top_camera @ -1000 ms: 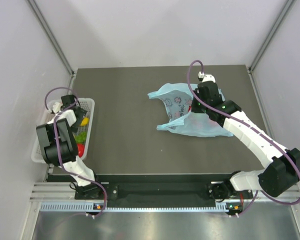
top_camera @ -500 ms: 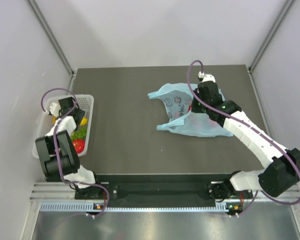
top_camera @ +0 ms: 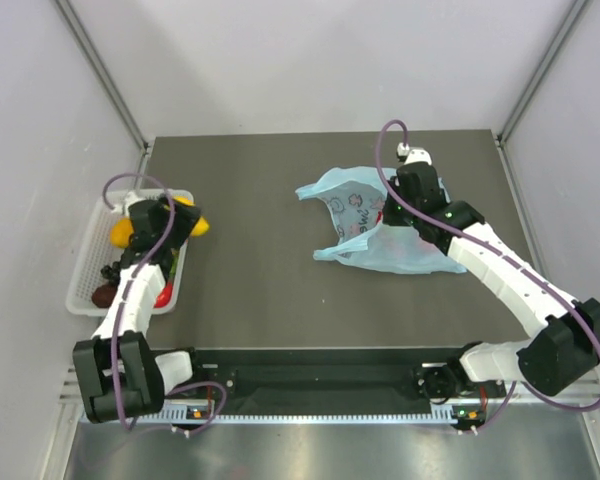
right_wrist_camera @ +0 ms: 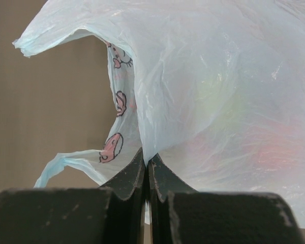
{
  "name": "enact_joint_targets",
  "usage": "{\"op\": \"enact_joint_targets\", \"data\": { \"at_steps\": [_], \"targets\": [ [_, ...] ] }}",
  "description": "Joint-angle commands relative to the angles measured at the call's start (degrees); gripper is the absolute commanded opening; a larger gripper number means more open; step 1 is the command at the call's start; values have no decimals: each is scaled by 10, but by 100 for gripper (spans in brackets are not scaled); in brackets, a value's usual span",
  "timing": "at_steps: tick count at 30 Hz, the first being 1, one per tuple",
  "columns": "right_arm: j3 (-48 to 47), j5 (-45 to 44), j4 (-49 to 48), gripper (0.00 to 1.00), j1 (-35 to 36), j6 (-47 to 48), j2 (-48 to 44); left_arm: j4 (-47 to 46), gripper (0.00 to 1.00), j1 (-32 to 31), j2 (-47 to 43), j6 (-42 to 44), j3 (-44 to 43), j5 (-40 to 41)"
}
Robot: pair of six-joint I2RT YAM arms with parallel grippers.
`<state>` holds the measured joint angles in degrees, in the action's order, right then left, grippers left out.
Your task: Place the fake fruits into the plastic bag and tie a complex knot
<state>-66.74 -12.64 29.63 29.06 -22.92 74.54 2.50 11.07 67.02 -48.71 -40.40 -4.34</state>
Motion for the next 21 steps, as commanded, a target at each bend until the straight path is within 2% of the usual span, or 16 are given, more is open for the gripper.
{"op": "enact_joint_targets", "data": {
  "at_steps": [1, 5, 11, 18, 21],
  "targets": [
    [-2, 6, -15, 0, -8, 4, -28, -45, 41, -102, -35, 56, -27, -39],
    [0, 9, -14, 0, -8, 4, -36, -79, 41, -175, -40, 67, -22, -33],
    [-3, 21, -13, 0, -8, 3, -41, -136, 41, -288, 17, 74, -49, -15],
    [-11, 36, -11, 0, -8, 6, -41, -185, 41, -452, 161, 91, -123, 59],
    [-12, 40, -10, 0, -7, 5, -43, -182, 40, -482, 240, 106, -187, 80]
  ]
}}
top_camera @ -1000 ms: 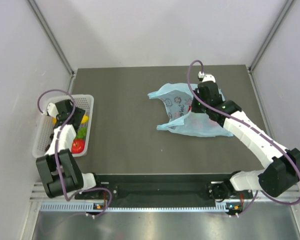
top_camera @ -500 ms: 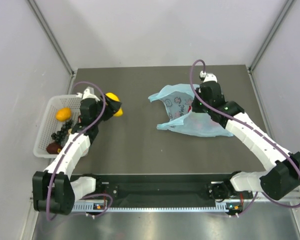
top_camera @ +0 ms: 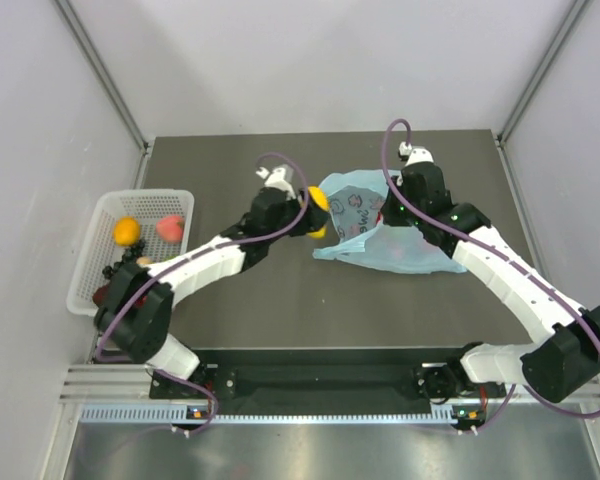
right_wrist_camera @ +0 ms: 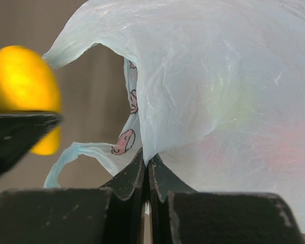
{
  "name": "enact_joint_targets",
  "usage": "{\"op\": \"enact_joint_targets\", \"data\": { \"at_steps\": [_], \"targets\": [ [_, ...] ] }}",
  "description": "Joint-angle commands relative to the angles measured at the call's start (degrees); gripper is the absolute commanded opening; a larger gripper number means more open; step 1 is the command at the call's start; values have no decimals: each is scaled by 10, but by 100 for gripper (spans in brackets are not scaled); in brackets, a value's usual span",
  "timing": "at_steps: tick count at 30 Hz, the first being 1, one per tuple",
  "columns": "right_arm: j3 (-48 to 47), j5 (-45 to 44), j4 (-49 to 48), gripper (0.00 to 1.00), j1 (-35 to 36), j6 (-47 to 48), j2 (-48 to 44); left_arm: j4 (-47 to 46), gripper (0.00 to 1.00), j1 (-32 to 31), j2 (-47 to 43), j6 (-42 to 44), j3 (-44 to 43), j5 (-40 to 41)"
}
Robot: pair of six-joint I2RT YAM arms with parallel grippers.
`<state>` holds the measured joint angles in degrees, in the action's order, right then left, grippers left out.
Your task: Place the fake fruits into the plastic bag and tie a complex knot
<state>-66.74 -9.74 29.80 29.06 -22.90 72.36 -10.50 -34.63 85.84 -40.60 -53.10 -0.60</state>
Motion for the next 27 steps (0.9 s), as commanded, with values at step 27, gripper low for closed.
{"op": "enact_joint_targets", "data": {
  "at_steps": [27],
  "targets": [
    [-29, -42, -12, 0, -8, -7, 1, -170, 38, -197, 216, -59, -105, 228]
  ]
}}
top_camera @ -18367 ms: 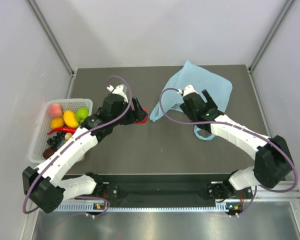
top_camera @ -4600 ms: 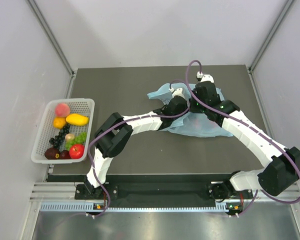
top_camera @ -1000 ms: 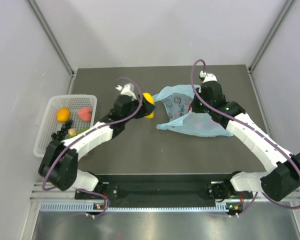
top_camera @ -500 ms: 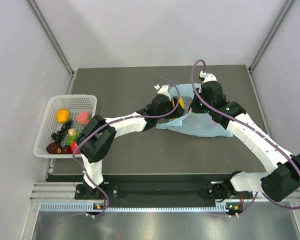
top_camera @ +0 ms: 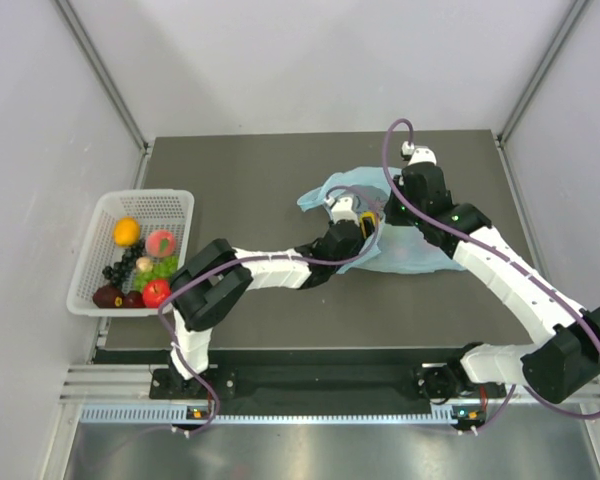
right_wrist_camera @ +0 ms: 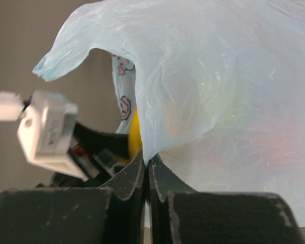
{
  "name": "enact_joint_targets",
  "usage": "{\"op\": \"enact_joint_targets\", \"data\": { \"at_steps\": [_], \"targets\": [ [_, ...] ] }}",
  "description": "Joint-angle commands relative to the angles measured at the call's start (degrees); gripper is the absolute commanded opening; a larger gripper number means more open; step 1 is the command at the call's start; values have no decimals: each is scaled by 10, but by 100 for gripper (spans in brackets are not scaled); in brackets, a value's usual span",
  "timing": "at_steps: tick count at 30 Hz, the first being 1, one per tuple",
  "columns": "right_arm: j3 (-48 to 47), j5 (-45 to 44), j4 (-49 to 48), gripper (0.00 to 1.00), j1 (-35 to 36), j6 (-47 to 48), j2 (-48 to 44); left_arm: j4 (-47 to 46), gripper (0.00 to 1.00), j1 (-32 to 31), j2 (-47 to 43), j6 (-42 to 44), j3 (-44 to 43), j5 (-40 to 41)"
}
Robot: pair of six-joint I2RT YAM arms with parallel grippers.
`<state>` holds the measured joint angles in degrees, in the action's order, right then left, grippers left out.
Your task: Place the fake fruits into the plastic bag and tie a complex knot
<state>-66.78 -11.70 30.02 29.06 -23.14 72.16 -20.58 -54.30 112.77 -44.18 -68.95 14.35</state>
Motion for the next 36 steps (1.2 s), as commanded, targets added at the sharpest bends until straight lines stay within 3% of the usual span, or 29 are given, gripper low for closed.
{"op": "enact_joint_targets", "data": {
  "at_steps": [1, 2, 6, 13, 15, 17, 18, 23, 31, 36],
  "targets": [
    [-28, -24, -13, 0, -8, -4, 2, -88, 38, 0, -67, -19, 68, 79],
    [-28, -22, -14, 0, -8, -2, 3, -113, 37, 0, -67, -7, 75, 71],
    [-26, -17, -17, 0, -8, -3, 1, -54, 36, 0, -29, 12, 3, 15],
    [-13, -10, -27, 0, -8, -10, -18, 4, 38, -1, 59, -21, -109, -27],
    [-8, -11, -31, 0, -8, -13, -22, 1, 43, 0, 68, -34, -126, -33],
    [-3, -14, -31, 0, -8, -15, -23, 13, 58, 0, 77, -40, -142, -37],
    [-2, -15, -31, 0, -8, -15, -22, 23, 70, 0, 78, -43, -145, -33],
    [3, -25, -31, 0, -8, -16, -23, 45, 89, 1, 54, -31, -123, -12],
    [4, -32, -29, 0, -12, -16, -23, 140, 96, 3, 4, -3, -116, -6],
    [9, -32, -29, 0, -15, -15, -26, 149, 97, 3, -72, 16, -45, 19]
  ]
}}
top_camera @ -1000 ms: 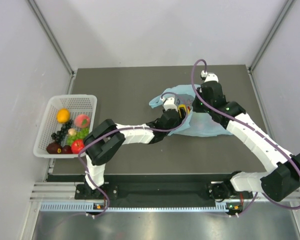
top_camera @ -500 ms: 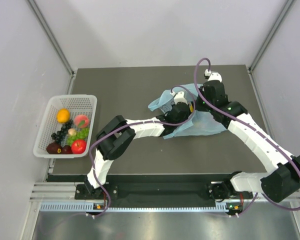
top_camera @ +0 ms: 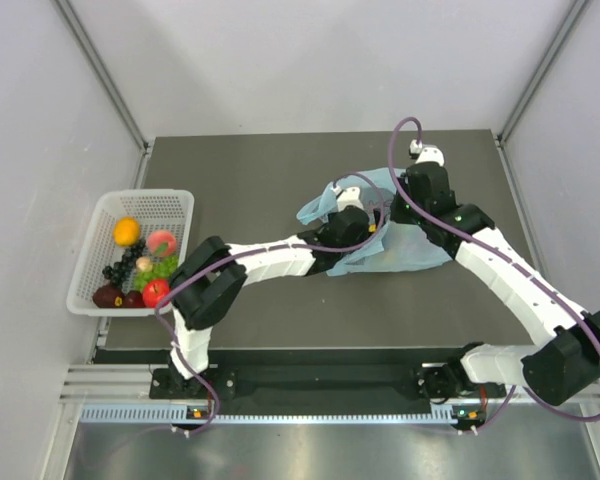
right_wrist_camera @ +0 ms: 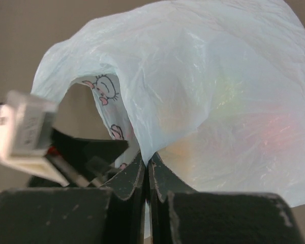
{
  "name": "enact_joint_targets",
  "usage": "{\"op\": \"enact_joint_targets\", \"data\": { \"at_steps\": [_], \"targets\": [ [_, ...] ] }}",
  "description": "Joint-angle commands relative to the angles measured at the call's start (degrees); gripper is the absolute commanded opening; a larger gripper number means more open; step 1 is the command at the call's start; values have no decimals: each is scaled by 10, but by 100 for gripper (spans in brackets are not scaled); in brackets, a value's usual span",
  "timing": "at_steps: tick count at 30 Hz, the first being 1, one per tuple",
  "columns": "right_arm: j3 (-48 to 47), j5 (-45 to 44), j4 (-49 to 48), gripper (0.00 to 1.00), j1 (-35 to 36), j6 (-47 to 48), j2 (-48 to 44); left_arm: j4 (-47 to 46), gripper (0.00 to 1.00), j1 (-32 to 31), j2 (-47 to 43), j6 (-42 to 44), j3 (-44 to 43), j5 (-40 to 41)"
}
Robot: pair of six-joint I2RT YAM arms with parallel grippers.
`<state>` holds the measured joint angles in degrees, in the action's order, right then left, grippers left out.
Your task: Place the fake fruits into the plastic bag and tie a complex knot
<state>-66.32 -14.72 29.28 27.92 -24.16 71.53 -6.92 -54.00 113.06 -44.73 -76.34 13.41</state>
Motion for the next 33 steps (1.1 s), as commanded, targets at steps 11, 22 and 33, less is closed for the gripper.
{"op": "enact_joint_targets", "data": {
  "at_steps": [11, 22, 33],
  "targets": [
    [20, 5, -33, 0, -6, -3, -17, 212, 90, 49, -238, 27, 109, 135],
    [23, 13, -34, 0, -5, 5, -17, 400, 99, 389, -481, 34, 156, 166],
    [18, 25, -32, 0, -5, 6, -11, 394, 96, 688, -400, 47, 151, 43]
  ]
}}
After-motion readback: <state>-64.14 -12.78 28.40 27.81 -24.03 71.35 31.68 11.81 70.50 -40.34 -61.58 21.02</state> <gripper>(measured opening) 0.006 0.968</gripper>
